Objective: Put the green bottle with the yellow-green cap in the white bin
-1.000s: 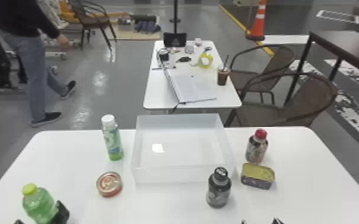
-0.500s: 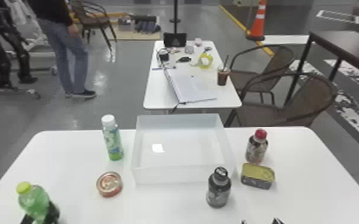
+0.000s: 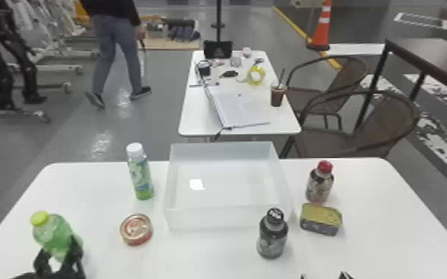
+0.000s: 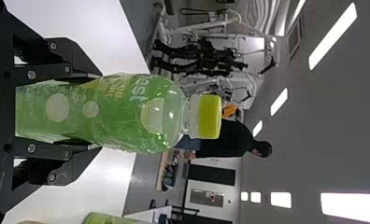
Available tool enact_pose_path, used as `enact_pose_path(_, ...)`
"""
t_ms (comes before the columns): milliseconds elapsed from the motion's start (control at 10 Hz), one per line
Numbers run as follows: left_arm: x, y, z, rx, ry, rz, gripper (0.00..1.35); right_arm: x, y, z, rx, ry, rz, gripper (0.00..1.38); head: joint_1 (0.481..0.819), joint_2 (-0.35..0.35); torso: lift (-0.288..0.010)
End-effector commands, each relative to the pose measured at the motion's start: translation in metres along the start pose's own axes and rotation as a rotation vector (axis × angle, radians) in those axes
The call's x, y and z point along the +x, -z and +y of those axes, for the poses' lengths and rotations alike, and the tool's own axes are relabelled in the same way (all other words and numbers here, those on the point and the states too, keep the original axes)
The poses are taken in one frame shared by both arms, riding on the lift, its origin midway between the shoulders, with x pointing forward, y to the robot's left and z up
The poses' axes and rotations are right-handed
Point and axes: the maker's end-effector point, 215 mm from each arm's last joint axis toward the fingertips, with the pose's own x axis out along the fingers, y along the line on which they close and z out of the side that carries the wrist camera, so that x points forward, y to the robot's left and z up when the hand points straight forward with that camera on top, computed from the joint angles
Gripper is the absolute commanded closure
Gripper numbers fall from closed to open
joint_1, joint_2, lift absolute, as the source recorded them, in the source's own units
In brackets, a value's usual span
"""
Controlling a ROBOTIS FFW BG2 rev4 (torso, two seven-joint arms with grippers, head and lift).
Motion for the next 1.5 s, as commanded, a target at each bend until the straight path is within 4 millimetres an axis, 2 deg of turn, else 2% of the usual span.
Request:
enact_pose_path(0, 0.006, -0.030, -0.035, 0.053, 0.096, -0.059, 0.79, 0.000, 0.000, 0.001, 0.000, -0.002, 0.000, 0.33, 0.549, 0.000, -0.100)
enact_pose_path(300, 0.011, -0.076, -0.116, 0.095, 0.301, -0.150, 0.79, 0.000, 0.002, 0.000, 0.000, 0.000, 0.004, 0.33, 0.549, 0.000, -0.100)
enact_pose_path(700, 0.018, -0.100, -0.225, 0.100, 0.582, -0.148, 0.79, 0.001, 0.001, 0.001, 0.003, 0.000, 0.002, 0.33, 0.549, 0.000, -0.100)
enact_pose_path(900, 0.020, -0.081, -0.265, 0.205, 0.729, -0.062, 0.79, 0.002, 0.000, 0.000, 0.002, 0.000, -0.001, 0.33, 0.549, 0.000, -0.100)
enact_pose_path(1000, 0.022, -0.062, -0.283, 0.298, 0.821, 0.017, 0.79, 0.002, 0.000, 0.001, 0.003, -0.002, -0.001, 0.33, 0.549, 0.000, -0.100)
enact_pose_path(1100, 0.024, -0.055, -0.298, 0.401, 0.893, 0.047, 0.79, 0.002, 0.001, 0.001, 0.003, -0.002, 0.001, 0.33, 0.549, 0.000, -0.100)
enact_pose_path(1300, 0.032, -0.048, -0.315, 0.603, 0.947, 0.072, 0.79, 0.004, -0.001, 0.001, 0.002, -0.002, -0.002, 0.33, 0.549, 0.000, -0.100)
enact_pose_path(1400, 0.036, -0.045, -0.317, 0.695, 0.955, 0.076, 0.72, 0.003, -0.001, 0.001, 0.004, -0.003, -0.002, 0.33, 0.549, 0.000, -0.100)
